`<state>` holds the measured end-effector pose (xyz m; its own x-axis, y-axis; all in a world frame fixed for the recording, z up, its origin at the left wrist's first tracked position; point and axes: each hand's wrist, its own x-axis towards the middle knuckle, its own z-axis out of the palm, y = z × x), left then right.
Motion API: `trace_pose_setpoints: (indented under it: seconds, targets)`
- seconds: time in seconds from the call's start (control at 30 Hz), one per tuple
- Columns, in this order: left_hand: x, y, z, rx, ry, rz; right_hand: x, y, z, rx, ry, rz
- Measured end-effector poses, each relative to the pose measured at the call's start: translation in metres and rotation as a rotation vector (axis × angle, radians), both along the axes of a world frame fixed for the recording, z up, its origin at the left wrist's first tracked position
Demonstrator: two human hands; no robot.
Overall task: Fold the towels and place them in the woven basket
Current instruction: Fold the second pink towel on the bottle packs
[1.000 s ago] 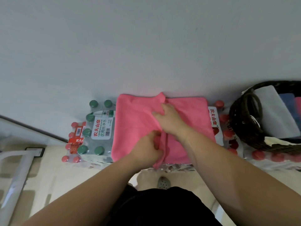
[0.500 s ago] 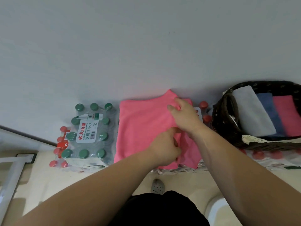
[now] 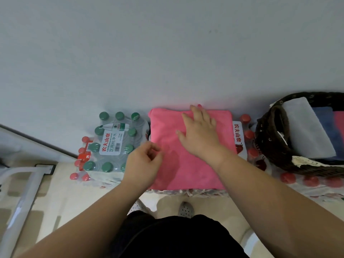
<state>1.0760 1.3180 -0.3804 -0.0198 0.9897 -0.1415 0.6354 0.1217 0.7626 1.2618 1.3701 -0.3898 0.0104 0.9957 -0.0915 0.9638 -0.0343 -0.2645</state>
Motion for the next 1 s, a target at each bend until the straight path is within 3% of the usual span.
trace_pose_setpoints:
  seconds: [0.1, 0.23, 0.43, 0.53, 0.7, 0.83, 1.0]
  targets:
    - [-0.025, -0.006, -0.004, -0.077, 0.051, 0.077, -0.023, 0.012, 0.007, 0.075, -0.086, 0.057]
    - [-0.034, -0.016, -0.02, -0.168, 0.082, -0.012, -0.04, 0.021, 0.002, -0.021, -0.094, 0.173]
    - [-0.033, -0.013, -0.034, -0.096, 0.191, -0.063, -0.013, 0.004, -0.023, -0.168, -0.03, -0.01]
    - [-0.03, -0.014, -0.035, -0.063, 0.205, -0.083, 0.01, -0.007, -0.036, -0.205, -0.1, -0.003]
    - [-0.031, -0.02, -0.035, -0.115, 0.058, -0.03, -0.009, 0.002, -0.02, -0.071, -0.036, 0.018]
    - [-0.034, -0.023, -0.03, -0.205, -0.115, 0.018, -0.05, 0.026, 0.005, 0.055, 0.027, 0.222]
    - [-0.039, -0.026, -0.03, -0.413, -0.282, 0.013, -0.083, 0.054, -0.001, -0.08, -0.096, 0.283]
